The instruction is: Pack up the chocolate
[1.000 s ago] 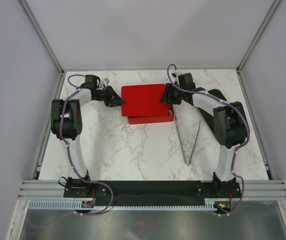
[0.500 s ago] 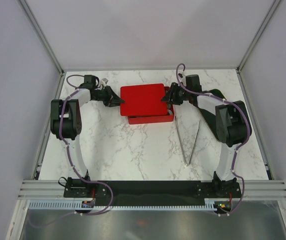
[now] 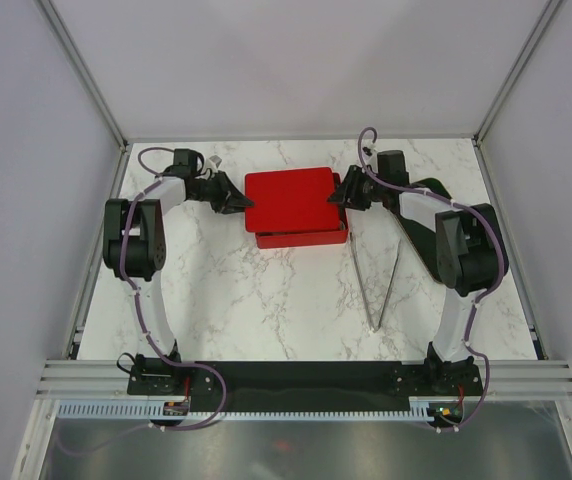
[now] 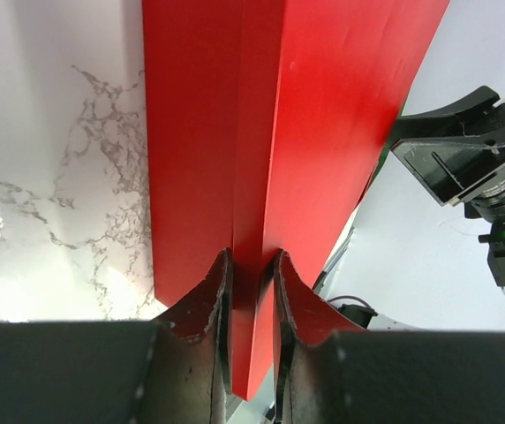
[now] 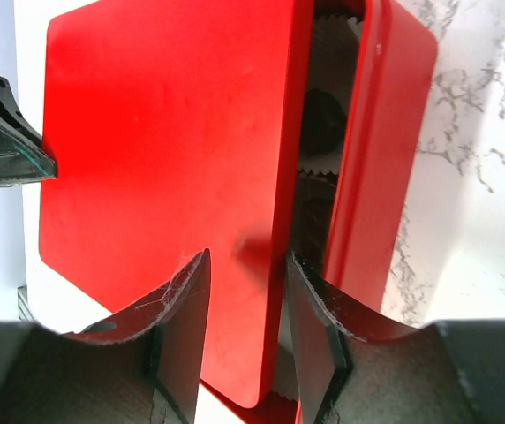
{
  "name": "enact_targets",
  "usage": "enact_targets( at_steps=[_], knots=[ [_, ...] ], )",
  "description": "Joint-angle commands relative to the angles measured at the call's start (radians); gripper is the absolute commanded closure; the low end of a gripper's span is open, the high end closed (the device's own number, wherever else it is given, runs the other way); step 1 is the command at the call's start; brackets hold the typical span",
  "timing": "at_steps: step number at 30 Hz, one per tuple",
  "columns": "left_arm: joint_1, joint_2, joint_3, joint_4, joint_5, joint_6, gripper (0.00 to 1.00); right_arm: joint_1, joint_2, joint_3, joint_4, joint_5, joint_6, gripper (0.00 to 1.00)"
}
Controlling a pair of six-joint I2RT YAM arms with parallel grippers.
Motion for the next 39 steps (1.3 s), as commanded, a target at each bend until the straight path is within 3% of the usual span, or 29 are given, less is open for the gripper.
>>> enact_targets(
  at_steps=[1,39],
  knots=[
    [-0.038,-0.028,-0.01,-0.023,-0.134,0.035,0.97,0.004,-0.08,0.004,0.053,-0.046,-0.015,0.53],
    [-0.061,-0.063,-0.039,-0.044,-0.21,0.086,0.89,-0.012,-0.157,-0.003,0.01,0.012,-0.057,0.57]
  ],
)
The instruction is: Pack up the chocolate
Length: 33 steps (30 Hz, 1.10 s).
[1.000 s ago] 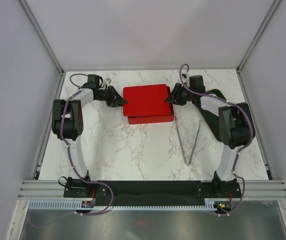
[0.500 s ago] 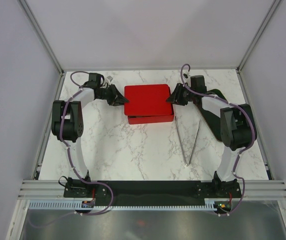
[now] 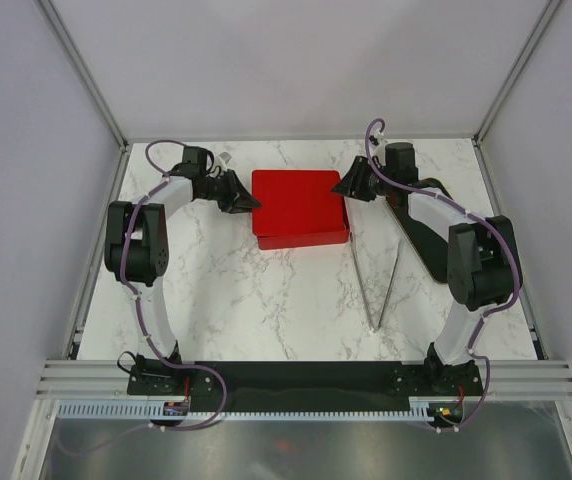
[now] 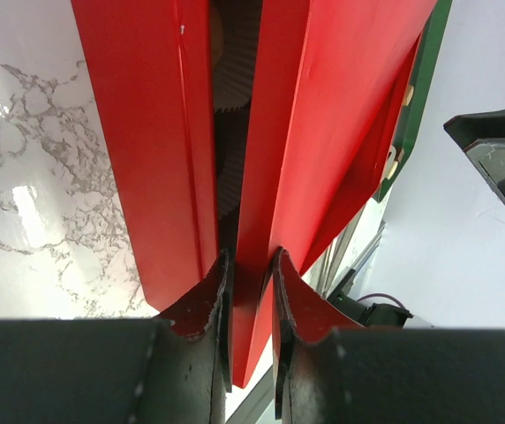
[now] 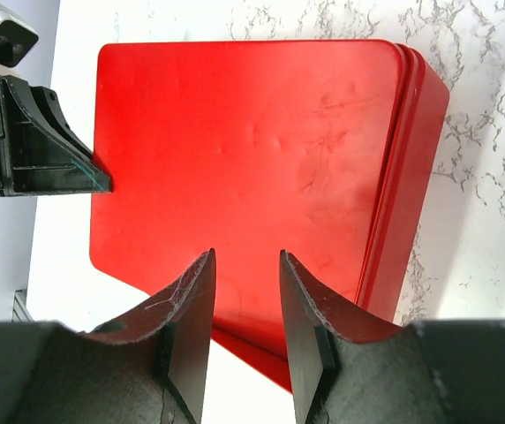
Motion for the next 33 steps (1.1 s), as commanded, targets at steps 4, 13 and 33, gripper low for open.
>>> enact_targets(
  at_steps=[4,13,33],
  knots=[
    [0.026,0.001,-0.025,-0.052,-0.117,0.017,0.95,0.002,-0.012,0.023,0.004,0.002,-0.036,0.57],
    [0.083,-0.004,-0.061,0.024,0.044,-0.096,0.98,0.0,0.018,0.028,-0.04,0.027,-0.08,0.54],
    [0.101,-0.062,-0.182,0.297,0.271,-0.363,0.98,0.002,0.077,0.043,-0.02,-0.081,0.019,0.4]
  ],
)
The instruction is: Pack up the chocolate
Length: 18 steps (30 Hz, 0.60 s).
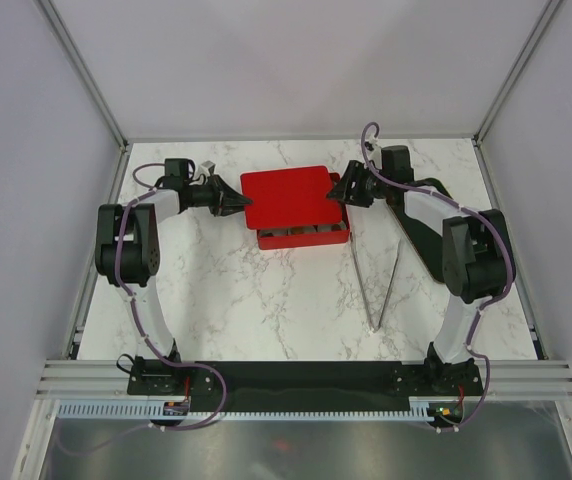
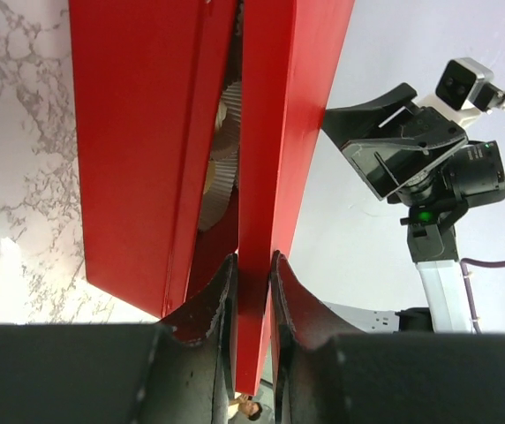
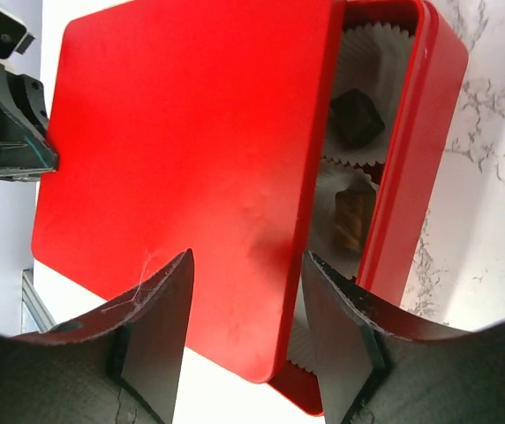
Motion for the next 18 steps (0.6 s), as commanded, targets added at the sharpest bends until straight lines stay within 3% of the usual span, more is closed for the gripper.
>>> enact_targets(
  at_steps=[1,11,18],
  knots=[
    [0.001,-0.039,-0.019,0.02,0.029,-0.049,0.98,-0.001,0.023,0.011,0.028,-0.041,0.043,0.39],
    [0.001,-0.032,-0.037,0.02,0.029,-0.049,0.98,-0.008,0.055,-0.013,0.15,-0.142,0.159,0.38],
    [-0.009,-0.011,-0.048,0.02,0.029,-0.049,0.98,-0.02,0.062,-0.052,0.242,-0.191,0.225,0.46]
  ],
)
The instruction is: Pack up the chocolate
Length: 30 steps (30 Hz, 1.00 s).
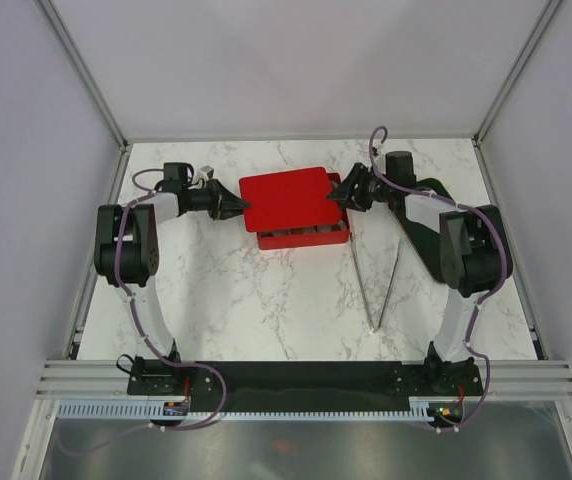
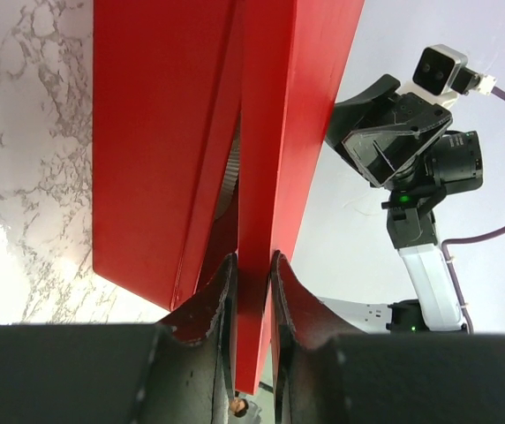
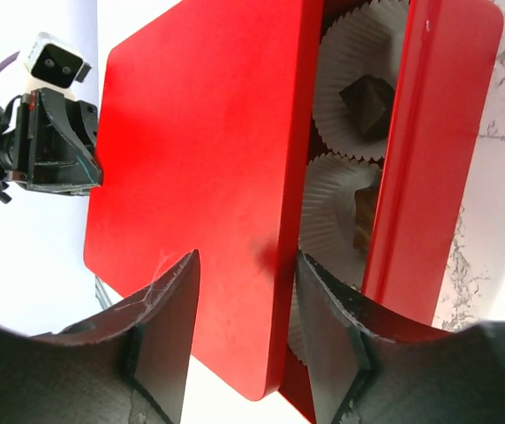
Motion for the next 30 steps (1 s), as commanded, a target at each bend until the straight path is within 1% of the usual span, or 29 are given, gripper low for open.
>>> enact_targets(
  at_steps=[1,3,6,9,12,16,17,19,21,22,23,28,30],
  knots=[
    [-0.019,-0.01,-0.01,0.004,0.016,-0.029,0.98,0.003,0.005,-0.008,0.116,-0.081,0.048,0.46],
    [-0.023,0.0,-0.008,0.004,0.016,-0.029,0.98,0.0,0.005,-0.022,0.145,-0.098,0.079,0.5],
    [-0.029,0.014,-0.007,0.004,0.016,-0.029,0.98,-0.008,0.017,-0.049,0.263,-0.155,0.167,0.53],
    [-0.032,0.017,-0.007,0.004,0.016,-0.029,0.98,-0.011,0.02,-0.048,0.26,-0.15,0.153,0.54],
    [-0.032,0.02,-0.002,0.004,0.016,-0.029,0.98,-0.014,0.03,-0.057,0.309,-0.176,0.188,0.55],
    [-0.037,0.022,0.0,0.004,0.016,-0.029,0.98,-0.015,0.054,-0.085,0.491,-0.233,0.318,0.55],
    [-0.037,0.023,0.001,0.004,0.016,-0.029,0.98,-0.015,0.056,-0.086,0.501,-0.236,0.34,0.55],
    [-0.037,0.023,0.004,0.004,0.016,-0.029,0.98,-0.018,0.053,-0.086,0.483,-0.229,0.331,0.55],
    [-0.039,0.022,0.016,0.004,0.016,-0.029,0.98,-0.021,0.05,-0.088,0.471,-0.224,0.317,0.58],
    [-0.04,0.02,0.023,0.034,0.025,-0.05,0.98,-0.026,0.045,-0.089,0.471,-0.224,0.317,0.59],
    [-0.042,0.019,0.03,-0.035,-0.038,0.076,0.98,-0.028,0.045,-0.092,0.472,-0.222,0.317,0.62],
    [-0.055,0.008,0.064,-0.088,-0.056,0.143,0.97,-0.028,0.047,-0.1,0.512,-0.233,0.343,0.66],
    [-0.062,0.006,0.087,-0.119,-0.08,0.187,0.97,-0.031,0.043,-0.103,0.515,-0.233,0.341,0.72]
  ],
)
